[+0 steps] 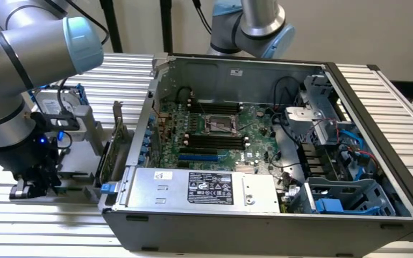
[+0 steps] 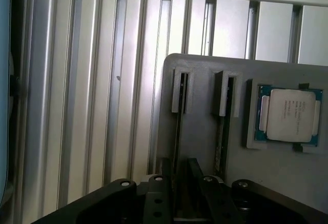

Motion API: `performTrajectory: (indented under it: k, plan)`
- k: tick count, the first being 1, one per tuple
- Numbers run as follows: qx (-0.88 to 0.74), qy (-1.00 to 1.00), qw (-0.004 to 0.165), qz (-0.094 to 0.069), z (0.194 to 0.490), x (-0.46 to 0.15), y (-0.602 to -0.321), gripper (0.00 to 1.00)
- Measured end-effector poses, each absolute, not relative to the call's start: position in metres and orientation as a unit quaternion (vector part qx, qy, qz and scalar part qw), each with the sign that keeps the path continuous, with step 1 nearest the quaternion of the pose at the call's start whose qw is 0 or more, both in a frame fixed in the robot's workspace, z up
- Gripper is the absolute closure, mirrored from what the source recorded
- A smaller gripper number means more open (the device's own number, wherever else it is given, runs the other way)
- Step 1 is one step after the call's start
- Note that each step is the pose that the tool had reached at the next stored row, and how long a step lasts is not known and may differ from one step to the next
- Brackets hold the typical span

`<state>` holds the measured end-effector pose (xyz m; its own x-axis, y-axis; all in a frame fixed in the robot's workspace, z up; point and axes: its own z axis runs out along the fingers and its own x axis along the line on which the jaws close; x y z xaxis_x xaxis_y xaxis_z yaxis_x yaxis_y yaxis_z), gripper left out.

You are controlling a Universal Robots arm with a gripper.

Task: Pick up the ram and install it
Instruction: 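Pick up the ram and move it above insertion slot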

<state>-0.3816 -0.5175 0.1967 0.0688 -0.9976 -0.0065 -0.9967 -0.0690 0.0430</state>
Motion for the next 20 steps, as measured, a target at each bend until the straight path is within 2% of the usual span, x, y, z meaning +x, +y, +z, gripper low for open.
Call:
performTrajectory:
  k: [5,6,10,13,20]
  plan:
    - [0.731,-0.682,0.014,-0.017,0.1966,-0.3816,-0.5175,0.75]
    - [0.731,-0.682,0.013,-0.017,0.1966,-0.3816,-0.5175,0.82]
    - [0.731,-0.682,0.014,-0.017,0.1966,-0.3816,-0.5175,0.82]
    - [0.731,-0.682,0.013,-0.017,0.1966,-0.3817,-0.5174,0.86]
    - [0.731,-0.682,0.013,-0.017,0.1966,-0.3816,-0.5176,0.86]
